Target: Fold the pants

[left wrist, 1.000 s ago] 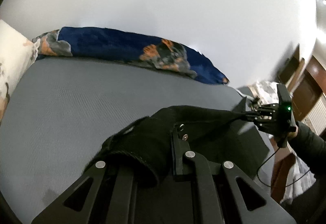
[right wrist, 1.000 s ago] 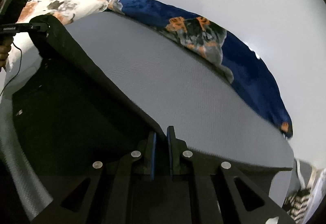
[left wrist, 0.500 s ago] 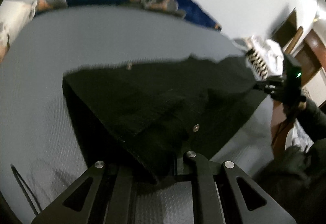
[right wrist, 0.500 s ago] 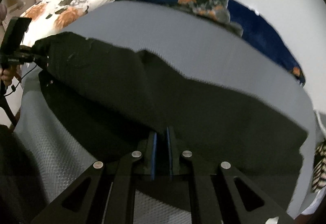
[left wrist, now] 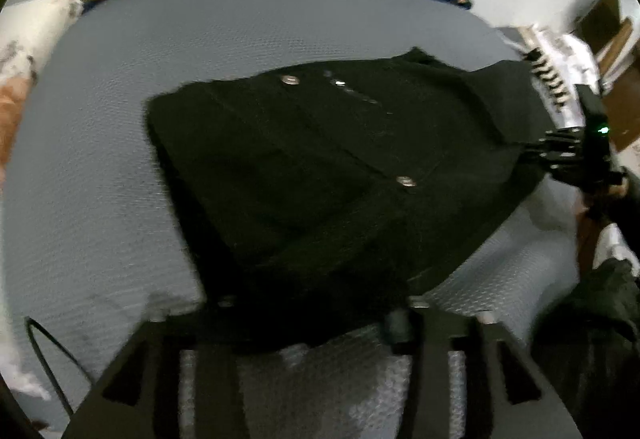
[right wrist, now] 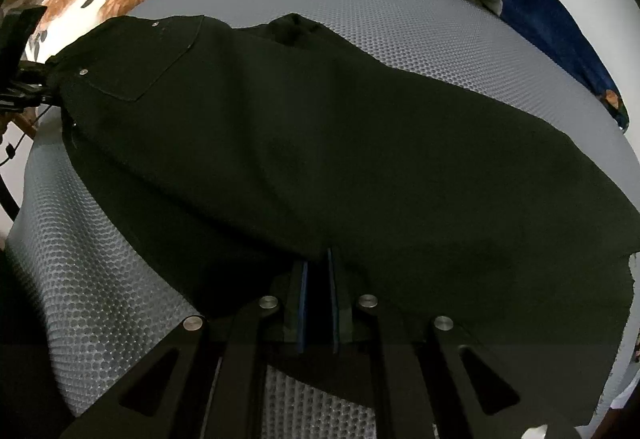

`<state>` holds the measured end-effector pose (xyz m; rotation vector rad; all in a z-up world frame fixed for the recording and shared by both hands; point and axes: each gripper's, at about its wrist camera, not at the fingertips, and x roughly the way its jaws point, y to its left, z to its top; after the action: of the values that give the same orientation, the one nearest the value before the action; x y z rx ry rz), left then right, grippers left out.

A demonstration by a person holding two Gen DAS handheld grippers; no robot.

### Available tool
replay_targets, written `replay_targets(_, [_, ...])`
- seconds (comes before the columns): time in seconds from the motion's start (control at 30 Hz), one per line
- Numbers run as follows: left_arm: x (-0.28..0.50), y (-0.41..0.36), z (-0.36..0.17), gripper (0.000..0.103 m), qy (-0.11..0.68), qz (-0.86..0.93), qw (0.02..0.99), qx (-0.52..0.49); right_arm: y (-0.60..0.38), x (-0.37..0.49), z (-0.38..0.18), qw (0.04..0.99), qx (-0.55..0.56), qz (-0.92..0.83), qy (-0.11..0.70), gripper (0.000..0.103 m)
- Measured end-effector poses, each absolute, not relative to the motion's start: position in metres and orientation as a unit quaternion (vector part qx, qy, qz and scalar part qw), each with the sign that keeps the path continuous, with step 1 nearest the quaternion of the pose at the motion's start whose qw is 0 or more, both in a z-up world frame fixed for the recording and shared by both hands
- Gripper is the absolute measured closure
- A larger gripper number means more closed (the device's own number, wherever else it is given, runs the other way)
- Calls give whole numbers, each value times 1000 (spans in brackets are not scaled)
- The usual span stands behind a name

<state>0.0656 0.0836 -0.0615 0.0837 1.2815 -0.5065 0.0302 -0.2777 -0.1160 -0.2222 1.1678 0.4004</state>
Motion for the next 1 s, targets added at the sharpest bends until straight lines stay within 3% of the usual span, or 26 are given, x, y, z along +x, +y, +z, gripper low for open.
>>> replay_targets(0.03, [65,86,-57,26,595,-214,773,54,-278,30,-117,810,-103,188,546,95])
replay_targets(0.07, [65,88,-53,24,598,-207,772,59,-278,30,-117,810,-101,190,545,95])
replay_targets(0.37, [66,113,-25,24,619,-183,763,23,-282,29,-119,816,-87,198,537,93])
replay_targets(0.77, [42,159,-42,24,672,-86,699,-228,-282,28,-119,819,-85,199,532,93])
replay_targets(1.0, [26,152,-43,24,668,-73,675,-304,-282,28,-119,819,-87,198,531,92])
